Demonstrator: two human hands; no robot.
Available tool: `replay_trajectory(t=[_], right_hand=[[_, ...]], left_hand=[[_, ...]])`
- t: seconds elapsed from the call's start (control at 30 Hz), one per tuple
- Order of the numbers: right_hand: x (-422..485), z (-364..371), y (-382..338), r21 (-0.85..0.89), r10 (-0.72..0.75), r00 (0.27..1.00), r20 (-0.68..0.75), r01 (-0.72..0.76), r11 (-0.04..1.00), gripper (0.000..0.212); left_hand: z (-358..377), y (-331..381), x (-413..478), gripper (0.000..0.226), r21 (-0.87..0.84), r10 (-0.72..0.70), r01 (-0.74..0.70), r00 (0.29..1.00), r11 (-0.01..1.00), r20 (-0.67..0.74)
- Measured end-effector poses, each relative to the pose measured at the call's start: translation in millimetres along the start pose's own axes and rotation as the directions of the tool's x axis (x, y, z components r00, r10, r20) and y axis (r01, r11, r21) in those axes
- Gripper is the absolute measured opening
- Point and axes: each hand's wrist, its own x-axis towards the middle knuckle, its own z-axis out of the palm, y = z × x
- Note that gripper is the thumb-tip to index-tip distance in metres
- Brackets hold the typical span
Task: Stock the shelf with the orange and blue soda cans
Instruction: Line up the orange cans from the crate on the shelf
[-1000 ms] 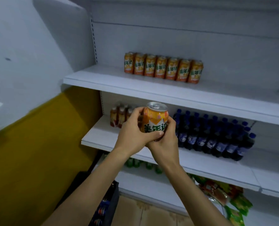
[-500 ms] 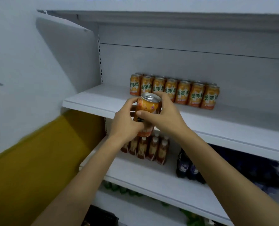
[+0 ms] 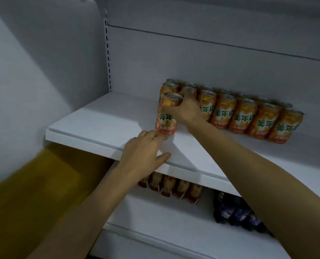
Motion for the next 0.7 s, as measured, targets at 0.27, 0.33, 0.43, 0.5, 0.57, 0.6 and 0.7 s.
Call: replay_trajectory(t=[0.27,0.33,0.43,0.5,0.57,0.6,0.7], right_hand=[[48,29,16,-0.004,0.096,0.995,-0.019,-0.096,0.995,0.084],[46,32,21,0.006,0.089,0.996,-0.022,-0.089,0.996,0.084],[40,39,33,-0.004,0.082,0.996,-0.039,-0.082,0.997,0.087],[39,43,35,-0.015,0.073,0.995,-0.069,-0.074,0.997,0.085],[43,46,33,-0.016,0.074,0.995,-0.071,-0.075,0.997,0.083],[45,47,32,-0.015,0.077,0.995,-0.067,-0.078,0.997,0.083],[50,51,30,-0.027,0.083,0.995,-0.059,-0.085,0.996,0.087]], left_hand=[[1,-17,29,0.045,0.049,0.041,-0.05,0.982,0.998,0.186],[1,-18,31,0.045,0.049,0.041,-0.052,0.978,0.997,0.206],[1,-17,33,0.044,0.05,0.05,-0.062,0.974,0.997,0.223],[1,-17,34,0.043,0.047,0.052,-0.064,0.973,0.997,0.224],[1,-18,35,0.043,0.045,0.051,-0.062,0.975,0.997,0.218],[1,-17,35,0.043,0.044,0.05,-0.061,0.975,0.997,0.215],[1,-18,35,0.042,0.035,0.038,-0.047,0.976,0.998,0.215]])
